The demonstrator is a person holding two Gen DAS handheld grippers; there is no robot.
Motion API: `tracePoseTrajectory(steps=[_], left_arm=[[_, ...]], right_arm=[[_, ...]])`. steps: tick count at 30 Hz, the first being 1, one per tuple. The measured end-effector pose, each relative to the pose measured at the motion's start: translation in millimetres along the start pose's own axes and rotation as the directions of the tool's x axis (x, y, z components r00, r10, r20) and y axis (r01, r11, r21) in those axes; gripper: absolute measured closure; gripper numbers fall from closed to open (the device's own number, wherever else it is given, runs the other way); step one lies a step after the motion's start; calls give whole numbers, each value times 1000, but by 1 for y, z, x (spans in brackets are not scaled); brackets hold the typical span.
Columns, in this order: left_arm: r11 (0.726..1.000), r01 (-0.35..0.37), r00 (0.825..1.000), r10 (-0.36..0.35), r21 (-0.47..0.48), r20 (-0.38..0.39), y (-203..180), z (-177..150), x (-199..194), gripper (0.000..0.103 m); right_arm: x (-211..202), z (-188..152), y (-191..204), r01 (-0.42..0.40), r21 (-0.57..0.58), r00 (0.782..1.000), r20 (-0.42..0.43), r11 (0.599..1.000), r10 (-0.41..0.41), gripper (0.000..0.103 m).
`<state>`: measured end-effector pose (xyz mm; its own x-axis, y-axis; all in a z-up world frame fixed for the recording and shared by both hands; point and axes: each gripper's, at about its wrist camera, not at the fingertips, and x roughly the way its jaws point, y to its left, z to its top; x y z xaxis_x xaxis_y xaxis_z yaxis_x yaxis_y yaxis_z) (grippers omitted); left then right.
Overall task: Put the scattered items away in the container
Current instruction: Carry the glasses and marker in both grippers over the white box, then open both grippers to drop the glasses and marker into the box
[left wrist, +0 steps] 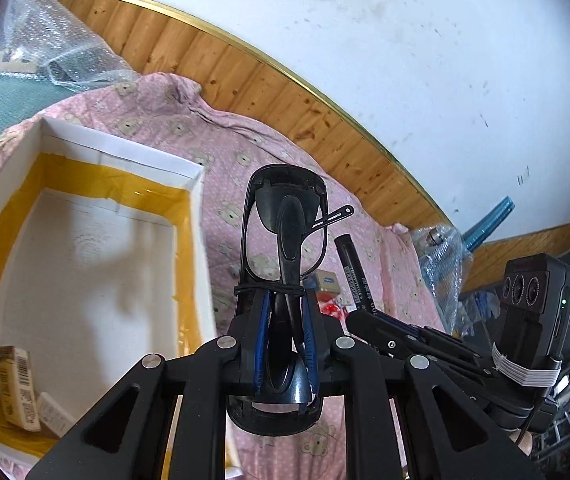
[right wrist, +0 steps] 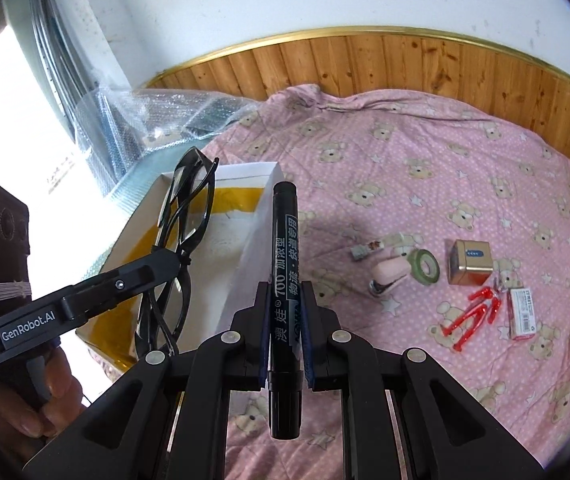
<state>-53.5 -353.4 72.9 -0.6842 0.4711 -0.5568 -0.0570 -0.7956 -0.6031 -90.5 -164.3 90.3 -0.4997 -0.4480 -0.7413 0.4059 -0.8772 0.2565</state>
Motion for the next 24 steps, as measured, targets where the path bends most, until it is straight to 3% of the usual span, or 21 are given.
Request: tracePoseTrajectory(steps=[17, 24], left_arm=[[990, -118, 992, 122, -77, 44, 70, 27, -40, 86], [973, -210, 977, 213, -92, 28, 90, 41, -36, 86]], right_arm=[[48, 36, 79, -139, -88, 990, -41, 986, 136, 89], [80, 49, 96, -178, -99, 982, -81, 979, 171, 89]])
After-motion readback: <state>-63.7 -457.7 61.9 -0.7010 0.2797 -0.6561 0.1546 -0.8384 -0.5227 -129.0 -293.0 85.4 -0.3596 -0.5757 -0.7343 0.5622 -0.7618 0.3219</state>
